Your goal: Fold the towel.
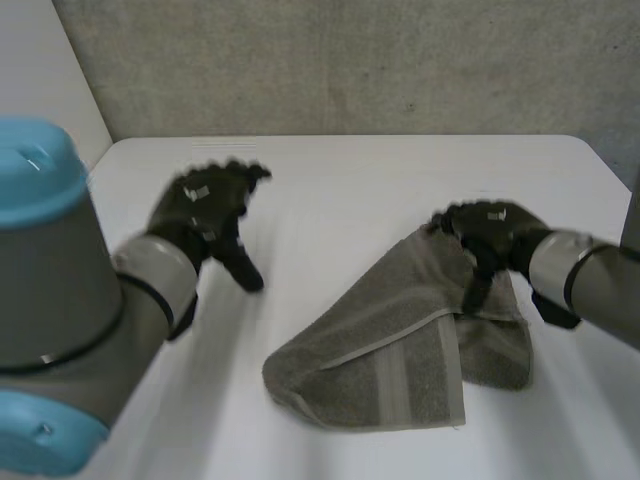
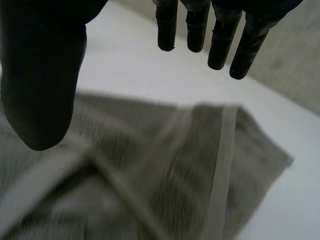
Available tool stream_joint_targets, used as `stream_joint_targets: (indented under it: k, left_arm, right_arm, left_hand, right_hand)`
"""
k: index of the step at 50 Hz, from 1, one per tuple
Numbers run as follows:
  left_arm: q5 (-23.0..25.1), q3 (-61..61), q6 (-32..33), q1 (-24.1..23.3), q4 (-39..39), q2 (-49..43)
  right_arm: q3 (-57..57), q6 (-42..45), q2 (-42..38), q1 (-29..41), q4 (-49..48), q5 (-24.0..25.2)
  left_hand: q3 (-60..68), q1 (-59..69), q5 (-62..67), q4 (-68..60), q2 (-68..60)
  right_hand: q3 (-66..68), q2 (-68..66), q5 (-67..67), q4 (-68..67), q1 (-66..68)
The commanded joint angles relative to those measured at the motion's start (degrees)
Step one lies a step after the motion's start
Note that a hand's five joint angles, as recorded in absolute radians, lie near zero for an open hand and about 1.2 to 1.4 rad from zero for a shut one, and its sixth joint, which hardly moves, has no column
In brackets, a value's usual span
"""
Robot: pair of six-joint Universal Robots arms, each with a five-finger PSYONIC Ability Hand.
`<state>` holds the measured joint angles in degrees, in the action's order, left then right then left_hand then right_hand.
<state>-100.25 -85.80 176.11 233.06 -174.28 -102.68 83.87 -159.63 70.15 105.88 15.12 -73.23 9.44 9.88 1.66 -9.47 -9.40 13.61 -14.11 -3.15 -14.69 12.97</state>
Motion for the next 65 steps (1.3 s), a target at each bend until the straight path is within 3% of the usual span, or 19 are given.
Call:
stream_joint_targets:
  k: [1, 11, 20, 25, 30, 44, 50, 55, 65]
  left_arm:
    - [0.31, -6.21, -7.96, -1.81, -0.62, -4.71]
    - [-0.13, -6.22, -11.75, -5.42, -6.24, -11.91]
    - [-0.12, -4.64, -13.16, -8.67, -7.74, -16.4]
    - [-0.48, -2.89, -12.89, -9.03, -9.06, -18.77]
    - [-2.58, -1.04, -12.81, -9.03, -9.67, -20.45]
    - [-4.96, 1.07, -12.72, -9.03, -11.52, -23.52]
    - [-5.14, 1.95, -12.63, -9.03, -12.49, -24.67]
    - [-4.87, 2.39, -12.54, -9.03, -12.4, -25.2]
    - [-3.47, 2.31, -12.63, -11.04, -12.05, -25.11]
  right_arm:
    - [7.8, 7.05, 0.08, -1.64, -5.63, 0.02]
    - [14.47, 7.05, -2.82, -1.73, -22.49, 0.2]
    - [14.74, 7.05, -4.67, -1.73, -24.0, 0.11]
    - [14.21, 7.05, -5.64, -1.73, -25.49, 0.02]
    - [14.48, 6.97, -4.94, -1.82, -28.3, -0.33]
    - [15.44, 2.84, 4.91, -1.64, -27.25, -0.95]
    - [15.18, 0.55, 9.29, -1.47, -21.64, -0.86]
    - [15.18, 0.02, 11.59, -1.56, -20.04, -0.86]
    - [15.09, 0.64, 9.49, -1.03, -19.78, -1.12]
  left_hand:
    - [0.61, 0.16, -1.62, -0.58, -0.65]
    - [1.11, 0.67, -1.11, -1.08, -1.15]
    - [1.28, 0.84, -0.94, -1.25, -1.32]
    - [1.45, 1.0, -0.77, -1.42, -1.49]
    - [1.78, 1.34, -0.44, -1.76, -1.82]
    - [1.95, 1.51, -0.27, -1.93, -1.99]
    - [3.8, 3.36, 1.58, -3.78, -3.84]
    - [17.23, 16.79, 15.01, -17.2, -17.27]
    - [30.34, 29.9, 28.12, -30.31, -30.38]
  right_hand:
    - [1.02, -0.52, -1.48, 0.06, 1.66]
    - [14.97, -14.47, -15.43, -13.89, 15.61]
    - [23.39, -22.89, -23.85, -22.31, 24.03]
    - [35.67, -35.17, -36.13, -34.59, 36.31]
    - [66.32, -65.82, -66.77, -65.24, 66.96]
    - [66.39, -65.89, -66.85, -65.31, 67.03]
    - [66.39, -65.89, -66.85, -65.31, 67.03]
    - [66.39, -65.89, -66.85, -65.31, 67.03]
    - [66.39, -65.89, -66.85, -65.31, 67.03]
